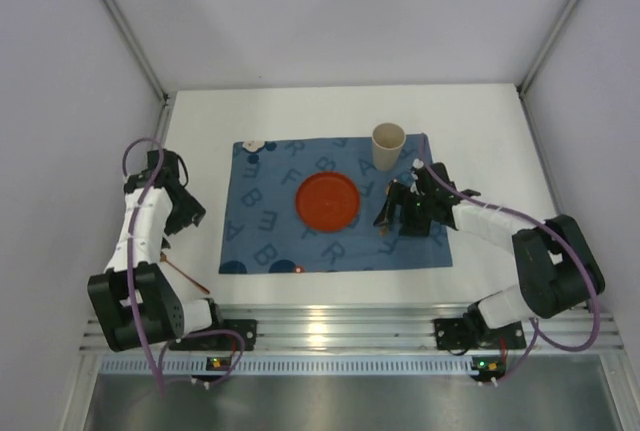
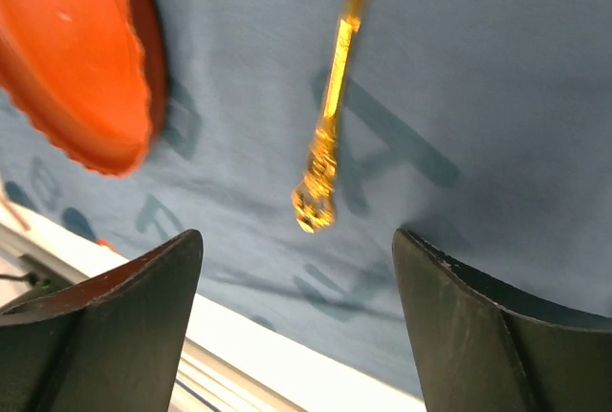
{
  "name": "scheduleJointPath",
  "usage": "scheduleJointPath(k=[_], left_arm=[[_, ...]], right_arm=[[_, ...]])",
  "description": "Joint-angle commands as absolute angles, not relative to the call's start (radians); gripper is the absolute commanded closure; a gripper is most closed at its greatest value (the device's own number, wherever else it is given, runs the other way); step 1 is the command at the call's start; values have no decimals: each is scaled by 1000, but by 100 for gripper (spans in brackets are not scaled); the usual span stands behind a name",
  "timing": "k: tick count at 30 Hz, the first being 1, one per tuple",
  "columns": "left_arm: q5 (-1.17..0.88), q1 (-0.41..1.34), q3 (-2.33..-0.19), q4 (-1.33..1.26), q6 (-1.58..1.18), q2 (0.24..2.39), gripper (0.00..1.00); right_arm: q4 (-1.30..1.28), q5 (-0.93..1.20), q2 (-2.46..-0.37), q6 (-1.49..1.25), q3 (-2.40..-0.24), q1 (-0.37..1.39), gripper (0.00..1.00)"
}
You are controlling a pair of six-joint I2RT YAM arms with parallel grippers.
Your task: Set the dinner table for one person
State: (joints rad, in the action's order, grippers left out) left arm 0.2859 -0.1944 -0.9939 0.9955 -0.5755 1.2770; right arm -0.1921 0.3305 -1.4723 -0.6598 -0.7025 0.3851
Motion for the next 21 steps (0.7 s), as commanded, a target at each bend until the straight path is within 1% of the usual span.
scheduleJointPath(k=[1,3,5,6,9,15,21], left_arm=[[419,-251,-1023,1045,-643,1301,14],[416,-297,-1016,1031,-646,1319,14],[384,-345,-991,1003,-646,1342,14],[332,-400,-976,987,-644,1347,15],[238,-489,-895,902,-663,1348,15],[216,-517,-802,750,-736,1384,16],[258,-518,-671,617,-752,1443,19]], right_arm=[[-323,261,-1384,-603,-761,371,19],[-407,252,-1323,-578,-785,368,18],[-465,233,-1284,-562,-821,362,15],[-513,230,-1251,-546,-833,361,15],[-602,221,-1203,-517,-876,350,14],[-728,203,-1196,-473,-959,337,14],[-755,196,-1204,-486,-1005,324,14]])
